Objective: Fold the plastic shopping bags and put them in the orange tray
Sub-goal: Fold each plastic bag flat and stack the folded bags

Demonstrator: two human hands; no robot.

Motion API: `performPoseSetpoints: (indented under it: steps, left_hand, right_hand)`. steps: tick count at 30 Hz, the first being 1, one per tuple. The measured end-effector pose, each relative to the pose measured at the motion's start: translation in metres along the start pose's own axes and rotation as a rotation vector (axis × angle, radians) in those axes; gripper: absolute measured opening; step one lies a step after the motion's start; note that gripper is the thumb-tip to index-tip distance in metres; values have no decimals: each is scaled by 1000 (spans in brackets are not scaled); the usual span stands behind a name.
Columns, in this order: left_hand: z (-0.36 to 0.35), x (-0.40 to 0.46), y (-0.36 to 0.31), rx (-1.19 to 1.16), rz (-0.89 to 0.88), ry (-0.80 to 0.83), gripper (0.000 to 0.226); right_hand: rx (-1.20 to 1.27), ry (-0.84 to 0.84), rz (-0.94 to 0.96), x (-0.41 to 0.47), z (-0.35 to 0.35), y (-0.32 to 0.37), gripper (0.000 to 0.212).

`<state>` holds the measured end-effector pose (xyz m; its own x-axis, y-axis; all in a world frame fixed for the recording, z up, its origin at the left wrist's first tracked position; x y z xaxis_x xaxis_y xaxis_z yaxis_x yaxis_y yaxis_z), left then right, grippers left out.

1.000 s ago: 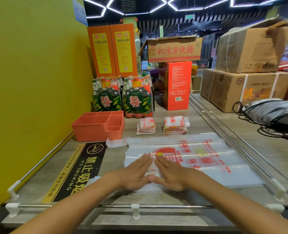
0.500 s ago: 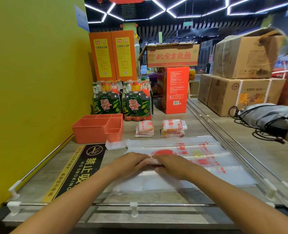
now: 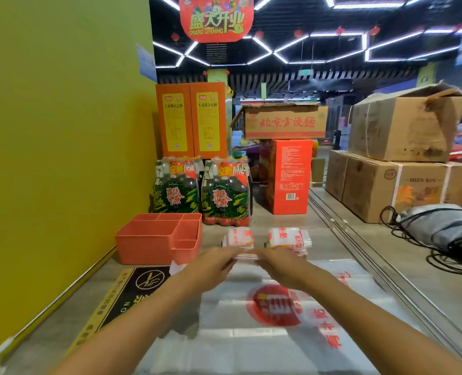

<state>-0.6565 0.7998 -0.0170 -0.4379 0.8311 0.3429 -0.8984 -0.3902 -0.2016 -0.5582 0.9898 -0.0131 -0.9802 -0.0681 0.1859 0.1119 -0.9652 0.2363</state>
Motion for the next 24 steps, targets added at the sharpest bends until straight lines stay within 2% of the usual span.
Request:
performPoseSetpoints:
  steps: [6, 9, 13, 15, 19, 24]
  left_hand:
    - [-3, 57, 41, 64, 85, -115, 56]
    - [-23, 79, 65, 59, 140, -144, 61]
    - [-42, 95, 78, -5, 198, -146, 65]
    - [-51, 102, 88, -30, 229, -99, 67]
    - [-68, 102, 98, -19, 201, 23, 55]
    - [-80, 101, 106, 5, 142, 52, 57]
  right_hand:
    - [127, -85, -74, 67, -1, -31, 43]
    - [-48, -166, -22, 88, -10, -37, 41]
    - [-27, -168, -155, 116, -29, -58, 49]
    - [-35, -115, -191, 125, -30, -57, 43]
    - [-133, 87, -260, 127, -30, -56, 69]
    - [-154, 187, -254, 124, -34, -56, 70]
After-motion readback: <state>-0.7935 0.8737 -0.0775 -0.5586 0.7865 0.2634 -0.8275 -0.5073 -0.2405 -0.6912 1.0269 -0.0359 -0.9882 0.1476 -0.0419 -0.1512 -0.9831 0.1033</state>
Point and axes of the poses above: each hand's wrist, its own x-axis towards the middle knuckle, its own z-axis out of the back of the hand, y = z × x, the point moved 1 cm from there along x, towards the middle knuckle, and after that the axes turned 3 degrees about x, right-handed, at the moved point
